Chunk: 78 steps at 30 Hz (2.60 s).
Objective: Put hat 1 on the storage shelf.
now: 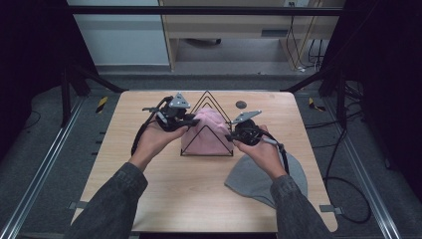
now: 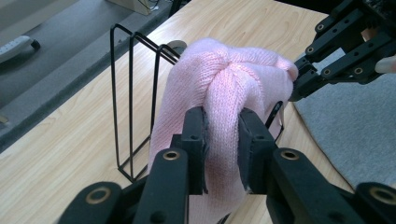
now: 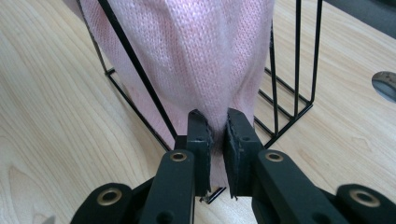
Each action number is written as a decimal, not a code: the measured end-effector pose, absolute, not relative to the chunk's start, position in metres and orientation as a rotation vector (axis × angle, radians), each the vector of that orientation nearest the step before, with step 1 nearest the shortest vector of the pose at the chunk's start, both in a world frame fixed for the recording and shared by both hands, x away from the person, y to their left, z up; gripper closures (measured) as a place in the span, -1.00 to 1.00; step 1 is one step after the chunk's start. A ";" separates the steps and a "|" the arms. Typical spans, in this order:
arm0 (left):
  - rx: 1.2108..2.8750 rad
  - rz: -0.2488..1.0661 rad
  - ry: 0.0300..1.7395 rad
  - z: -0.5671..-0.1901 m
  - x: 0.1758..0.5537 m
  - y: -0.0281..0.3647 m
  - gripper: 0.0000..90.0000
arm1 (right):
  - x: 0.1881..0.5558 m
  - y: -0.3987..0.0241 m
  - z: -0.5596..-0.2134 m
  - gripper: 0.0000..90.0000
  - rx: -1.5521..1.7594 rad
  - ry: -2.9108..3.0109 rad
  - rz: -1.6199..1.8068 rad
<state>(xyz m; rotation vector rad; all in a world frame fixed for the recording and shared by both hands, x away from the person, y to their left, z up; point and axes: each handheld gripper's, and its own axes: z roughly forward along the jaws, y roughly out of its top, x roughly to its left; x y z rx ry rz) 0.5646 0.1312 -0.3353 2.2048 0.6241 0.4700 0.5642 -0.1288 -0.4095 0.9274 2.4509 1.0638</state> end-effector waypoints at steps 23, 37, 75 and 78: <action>2.103 0.456 0.751 -0.374 0.500 0.180 -0.61 | 0.541 -0.235 -0.400 -0.33 1.239 2.288 0.928; 2.153 0.389 0.878 -0.420 0.481 0.215 -0.75 | 0.539 -0.276 -0.435 0.15 1.400 2.306 0.802; 2.165 0.397 1.053 -0.453 0.464 0.271 -0.75 | 0.538 -0.312 -0.477 0.15 1.561 2.327 0.656; 2.174 0.399 1.048 -0.453 0.464 0.270 -0.75 | 0.538 -0.312 -0.477 0.14 1.568 2.327 0.661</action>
